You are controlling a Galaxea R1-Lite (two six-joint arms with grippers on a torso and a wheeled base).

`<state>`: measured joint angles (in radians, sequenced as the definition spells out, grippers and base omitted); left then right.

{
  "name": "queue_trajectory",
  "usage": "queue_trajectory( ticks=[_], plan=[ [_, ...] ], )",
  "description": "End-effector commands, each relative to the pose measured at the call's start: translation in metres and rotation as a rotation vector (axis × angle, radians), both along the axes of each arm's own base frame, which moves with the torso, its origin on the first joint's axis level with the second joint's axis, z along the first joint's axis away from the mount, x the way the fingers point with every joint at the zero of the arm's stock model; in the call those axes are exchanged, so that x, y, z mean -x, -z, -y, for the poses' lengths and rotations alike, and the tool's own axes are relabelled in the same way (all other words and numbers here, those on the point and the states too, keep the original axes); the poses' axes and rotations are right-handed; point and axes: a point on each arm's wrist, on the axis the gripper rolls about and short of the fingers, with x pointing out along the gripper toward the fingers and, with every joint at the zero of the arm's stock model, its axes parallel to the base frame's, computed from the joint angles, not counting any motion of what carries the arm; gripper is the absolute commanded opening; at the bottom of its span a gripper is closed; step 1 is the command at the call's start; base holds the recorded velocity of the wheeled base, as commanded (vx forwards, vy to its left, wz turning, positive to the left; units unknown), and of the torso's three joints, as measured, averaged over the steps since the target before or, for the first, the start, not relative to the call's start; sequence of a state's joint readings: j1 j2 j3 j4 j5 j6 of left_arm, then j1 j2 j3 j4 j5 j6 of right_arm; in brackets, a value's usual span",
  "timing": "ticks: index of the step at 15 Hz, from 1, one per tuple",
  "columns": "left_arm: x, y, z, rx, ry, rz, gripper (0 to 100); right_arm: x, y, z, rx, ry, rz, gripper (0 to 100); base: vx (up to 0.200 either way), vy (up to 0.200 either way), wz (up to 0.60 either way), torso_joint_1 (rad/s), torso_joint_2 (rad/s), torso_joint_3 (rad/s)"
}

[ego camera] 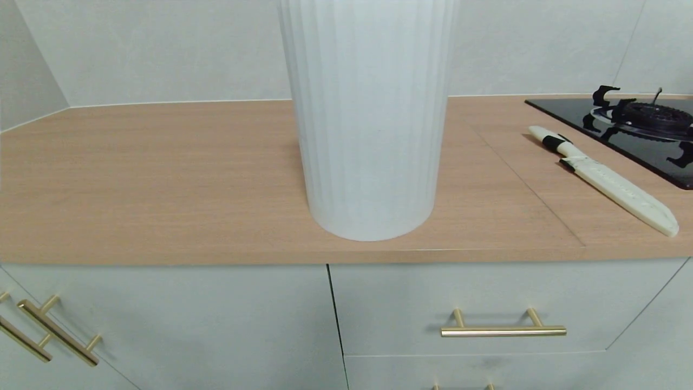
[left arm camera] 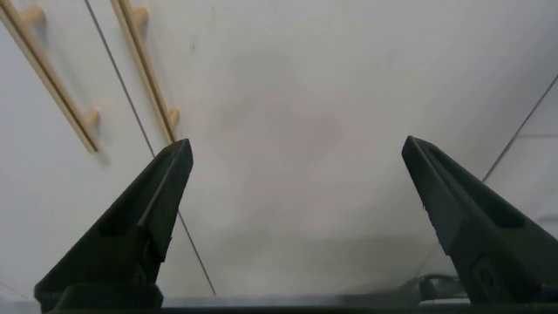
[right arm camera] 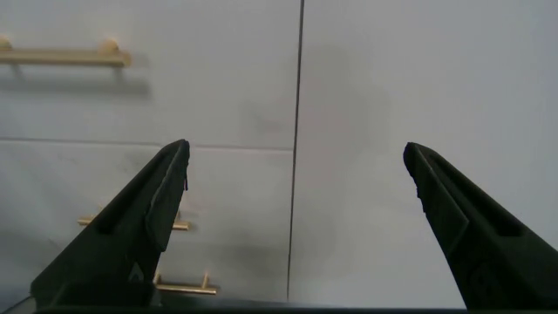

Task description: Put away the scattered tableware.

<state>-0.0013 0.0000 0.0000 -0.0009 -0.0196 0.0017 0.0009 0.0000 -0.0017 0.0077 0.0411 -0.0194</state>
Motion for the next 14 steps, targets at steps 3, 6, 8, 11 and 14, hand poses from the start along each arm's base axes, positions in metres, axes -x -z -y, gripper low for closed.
queue_trajectory(
  ticks=[3,6,8,11,14],
  plan=[
    [0.0000,-0.0001,0.0000,0.000,-0.001,0.001,100,0.0000,-0.0004,0.0000,0.001,-0.001,0.000,100,0.000,0.000,0.00,0.159,-0.42,-0.295],
    [0.0000,-0.0001,0.0000,0.000,0.001,0.001,100,-0.0001,0.0000,0.0000,0.001,-0.001,-0.002,100,0.000,0.000,0.00,0.163,-0.50,-0.295],
    [0.0000,-0.0001,0.0000,0.000,0.001,0.001,100,-0.0001,0.0000,0.0000,0.001,-0.001,-0.002,100,0.000,0.000,0.00,0.183,-0.47,-0.293],
    [0.0000,-0.0001,0.0000,0.000,0.001,0.001,100,0.0000,0.0000,0.0000,0.001,-0.001,0.000,100,0.000,0.000,0.00,0.190,-0.47,-0.287],
    [0.0000,-0.0001,0.0000,0.000,0.001,0.001,100,-0.0001,0.0002,0.0000,0.001,-0.001,-0.003,100,0.000,0.000,0.00,0.204,-0.49,-0.279]
  ],
)
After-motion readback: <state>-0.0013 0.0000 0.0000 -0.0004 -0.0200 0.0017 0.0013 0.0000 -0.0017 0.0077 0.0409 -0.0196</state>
